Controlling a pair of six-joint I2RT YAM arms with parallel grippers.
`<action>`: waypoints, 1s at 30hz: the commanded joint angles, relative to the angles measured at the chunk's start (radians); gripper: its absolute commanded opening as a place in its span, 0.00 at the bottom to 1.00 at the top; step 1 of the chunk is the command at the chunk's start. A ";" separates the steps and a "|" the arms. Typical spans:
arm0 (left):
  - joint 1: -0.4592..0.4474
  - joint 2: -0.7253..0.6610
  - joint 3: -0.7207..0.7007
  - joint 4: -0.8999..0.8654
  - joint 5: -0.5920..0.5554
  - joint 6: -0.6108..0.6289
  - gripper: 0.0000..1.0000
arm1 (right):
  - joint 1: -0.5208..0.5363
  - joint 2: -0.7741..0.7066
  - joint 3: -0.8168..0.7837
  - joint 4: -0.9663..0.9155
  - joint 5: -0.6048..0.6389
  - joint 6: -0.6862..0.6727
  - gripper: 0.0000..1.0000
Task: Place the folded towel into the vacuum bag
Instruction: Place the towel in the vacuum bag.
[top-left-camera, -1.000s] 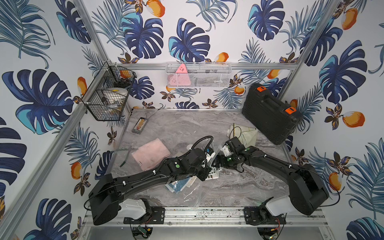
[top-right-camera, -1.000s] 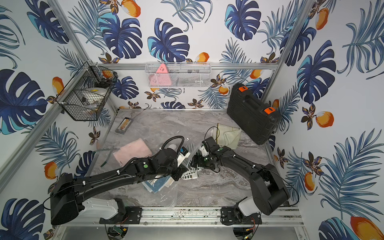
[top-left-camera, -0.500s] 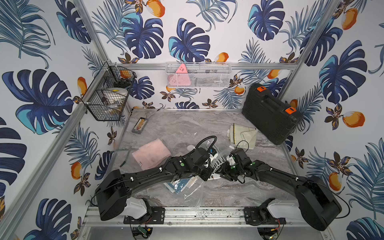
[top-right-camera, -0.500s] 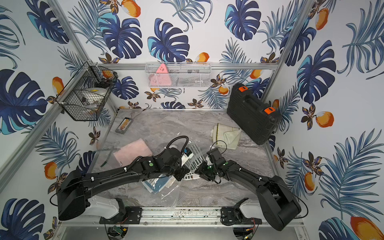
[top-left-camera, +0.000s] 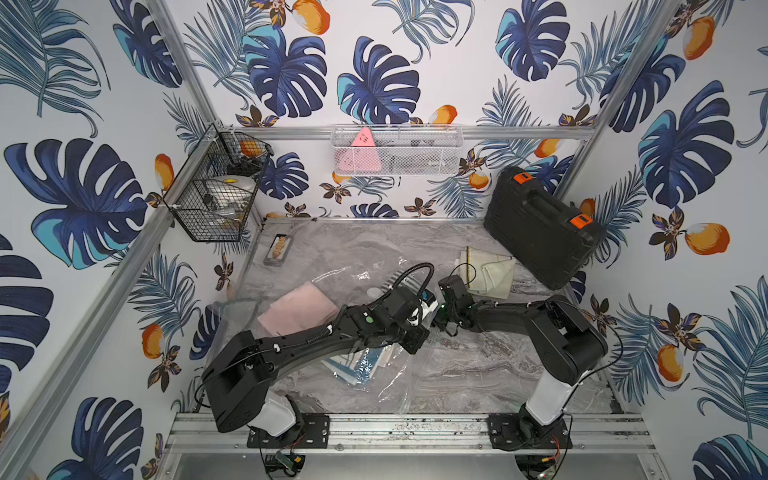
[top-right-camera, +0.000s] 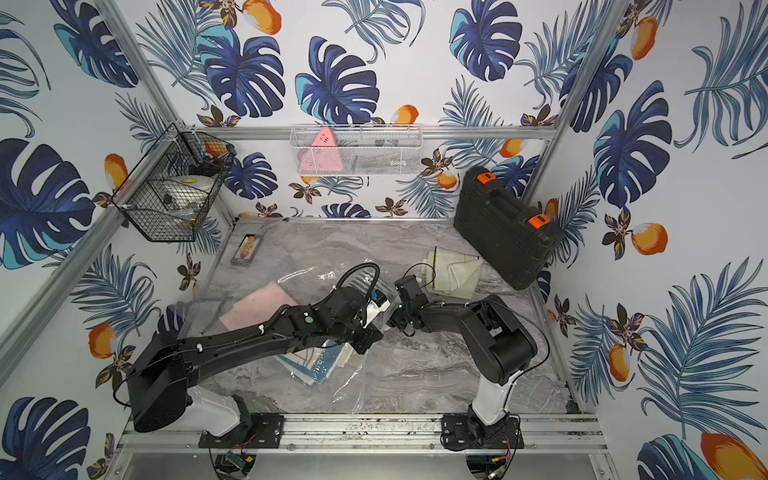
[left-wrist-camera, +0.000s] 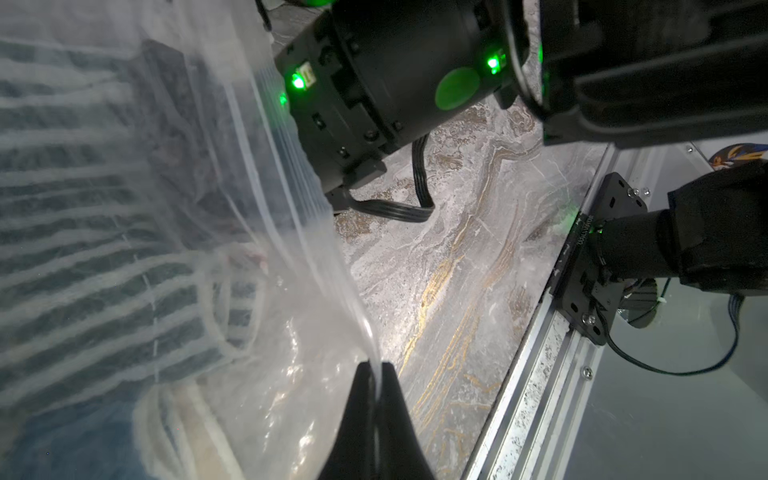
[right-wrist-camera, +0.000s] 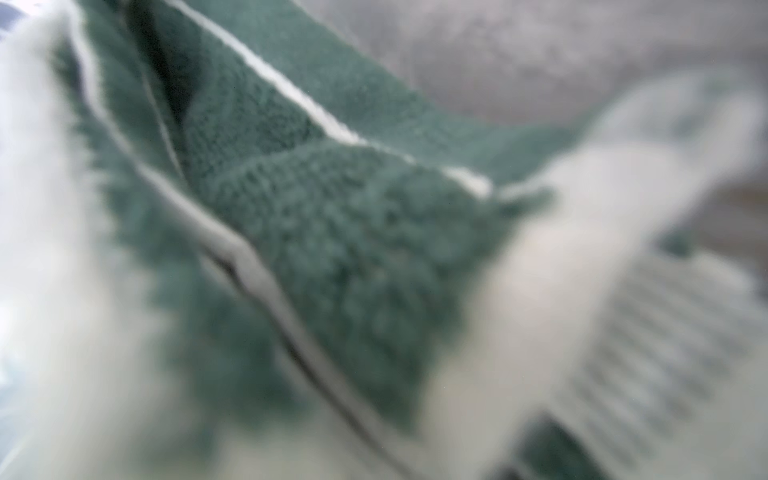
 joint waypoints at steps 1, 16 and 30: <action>0.003 0.027 0.078 -0.123 -0.079 0.018 0.22 | -0.020 -0.073 -0.032 -0.001 -0.061 -0.055 0.32; -0.010 0.318 0.459 -0.390 -0.244 0.187 0.60 | -0.044 -0.154 -0.097 -0.016 -0.124 0.027 0.52; 0.013 0.342 0.548 -0.418 -0.257 0.217 0.00 | -0.071 -0.201 -0.217 0.000 -0.106 0.080 0.54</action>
